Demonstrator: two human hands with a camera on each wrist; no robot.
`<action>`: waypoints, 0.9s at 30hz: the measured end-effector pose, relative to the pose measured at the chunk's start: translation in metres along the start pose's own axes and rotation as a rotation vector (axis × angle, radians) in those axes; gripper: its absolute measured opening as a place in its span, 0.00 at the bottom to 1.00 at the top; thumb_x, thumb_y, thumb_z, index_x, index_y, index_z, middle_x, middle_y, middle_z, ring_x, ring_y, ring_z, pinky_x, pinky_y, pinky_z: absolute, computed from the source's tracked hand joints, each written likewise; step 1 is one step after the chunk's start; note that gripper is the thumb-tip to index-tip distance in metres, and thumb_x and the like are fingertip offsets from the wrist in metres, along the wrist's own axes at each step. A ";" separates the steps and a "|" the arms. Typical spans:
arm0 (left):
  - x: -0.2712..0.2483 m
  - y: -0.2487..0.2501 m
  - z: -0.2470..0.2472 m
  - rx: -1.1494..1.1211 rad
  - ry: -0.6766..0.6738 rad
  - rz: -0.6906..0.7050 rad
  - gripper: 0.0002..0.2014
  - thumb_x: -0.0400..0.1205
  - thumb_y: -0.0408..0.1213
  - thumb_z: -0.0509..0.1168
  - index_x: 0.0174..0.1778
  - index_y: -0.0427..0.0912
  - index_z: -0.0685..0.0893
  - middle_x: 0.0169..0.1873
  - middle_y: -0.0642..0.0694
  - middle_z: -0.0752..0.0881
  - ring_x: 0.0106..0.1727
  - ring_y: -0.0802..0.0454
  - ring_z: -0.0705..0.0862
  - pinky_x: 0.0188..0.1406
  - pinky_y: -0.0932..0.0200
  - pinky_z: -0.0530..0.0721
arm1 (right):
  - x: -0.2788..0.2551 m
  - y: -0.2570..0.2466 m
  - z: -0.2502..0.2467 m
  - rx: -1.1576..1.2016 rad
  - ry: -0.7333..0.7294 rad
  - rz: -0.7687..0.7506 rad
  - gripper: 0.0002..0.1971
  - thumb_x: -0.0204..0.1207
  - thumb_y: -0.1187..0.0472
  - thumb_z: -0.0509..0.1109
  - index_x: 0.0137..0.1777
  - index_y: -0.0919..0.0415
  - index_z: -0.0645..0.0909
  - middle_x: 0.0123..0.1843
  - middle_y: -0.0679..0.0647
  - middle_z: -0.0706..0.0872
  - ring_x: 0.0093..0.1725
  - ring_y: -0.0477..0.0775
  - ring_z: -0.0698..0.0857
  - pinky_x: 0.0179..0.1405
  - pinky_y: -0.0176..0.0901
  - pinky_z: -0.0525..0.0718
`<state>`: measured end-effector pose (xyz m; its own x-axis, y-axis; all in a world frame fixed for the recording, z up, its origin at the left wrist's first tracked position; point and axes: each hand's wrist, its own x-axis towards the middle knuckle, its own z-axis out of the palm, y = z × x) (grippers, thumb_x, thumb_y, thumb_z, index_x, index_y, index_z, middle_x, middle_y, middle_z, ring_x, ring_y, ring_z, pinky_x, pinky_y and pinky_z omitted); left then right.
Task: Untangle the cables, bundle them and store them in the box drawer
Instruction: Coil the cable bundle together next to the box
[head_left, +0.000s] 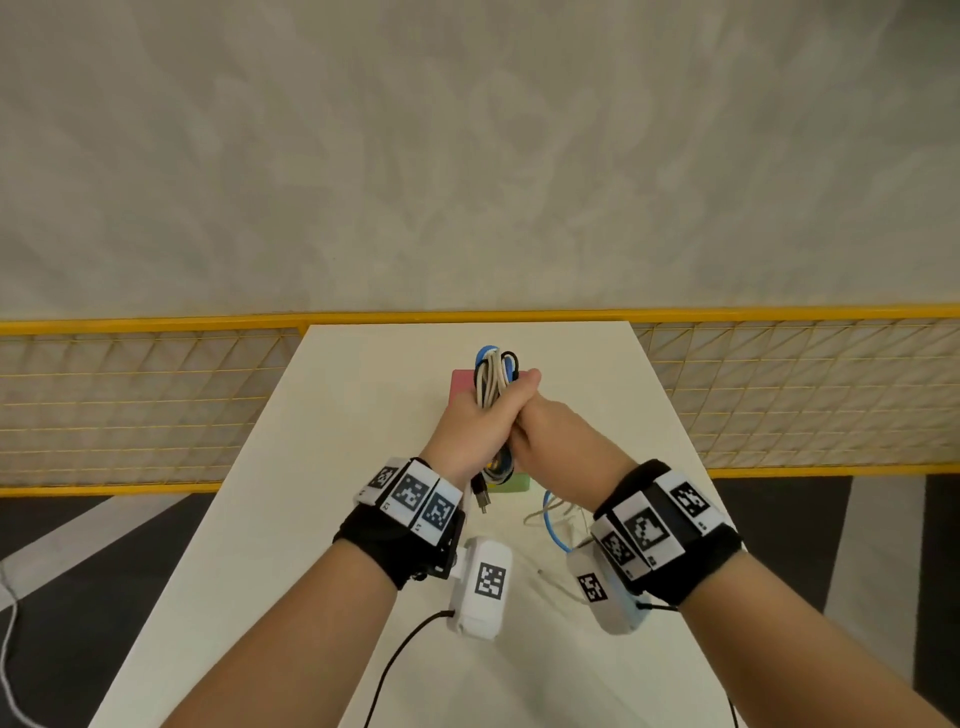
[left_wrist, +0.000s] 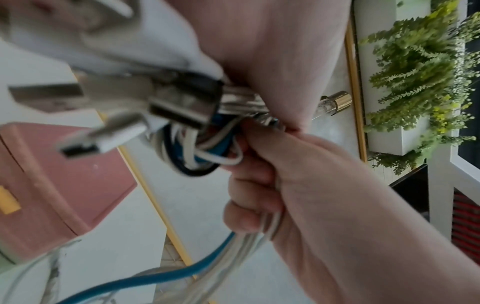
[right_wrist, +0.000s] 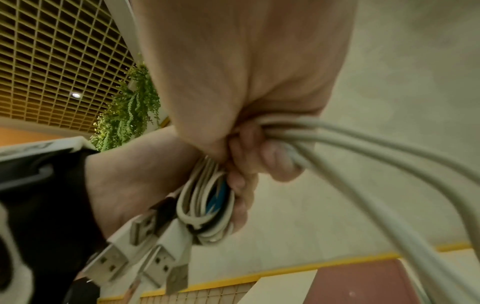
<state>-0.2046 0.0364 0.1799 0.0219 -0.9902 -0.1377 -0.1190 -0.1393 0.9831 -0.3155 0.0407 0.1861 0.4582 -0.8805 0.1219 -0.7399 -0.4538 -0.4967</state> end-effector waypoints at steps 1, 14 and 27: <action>0.002 -0.001 0.000 0.010 0.037 0.008 0.28 0.75 0.60 0.69 0.54 0.37 0.83 0.35 0.46 0.87 0.35 0.55 0.86 0.29 0.65 0.78 | -0.003 0.002 -0.001 0.100 0.021 -0.033 0.11 0.81 0.66 0.56 0.62 0.65 0.70 0.37 0.53 0.81 0.32 0.50 0.81 0.28 0.36 0.74; 0.005 0.028 -0.025 -0.259 0.130 0.252 0.10 0.86 0.41 0.62 0.42 0.42 0.83 0.25 0.52 0.79 0.30 0.52 0.85 0.31 0.59 0.82 | -0.021 0.059 0.037 0.197 -0.083 0.136 0.31 0.71 0.55 0.75 0.71 0.56 0.64 0.63 0.55 0.76 0.61 0.55 0.77 0.68 0.56 0.76; -0.007 0.037 -0.037 -0.267 -0.093 0.378 0.18 0.76 0.47 0.73 0.26 0.42 0.77 0.13 0.51 0.68 0.13 0.53 0.65 0.19 0.62 0.71 | 0.013 0.043 0.045 0.214 -0.035 0.137 0.14 0.72 0.72 0.63 0.29 0.54 0.76 0.24 0.49 0.72 0.28 0.53 0.69 0.29 0.44 0.66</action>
<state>-0.1722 0.0384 0.2221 -0.0638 -0.9693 0.2373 0.1585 0.2249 0.9614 -0.3189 0.0157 0.1284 0.3804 -0.9247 0.0125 -0.6767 -0.2875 -0.6778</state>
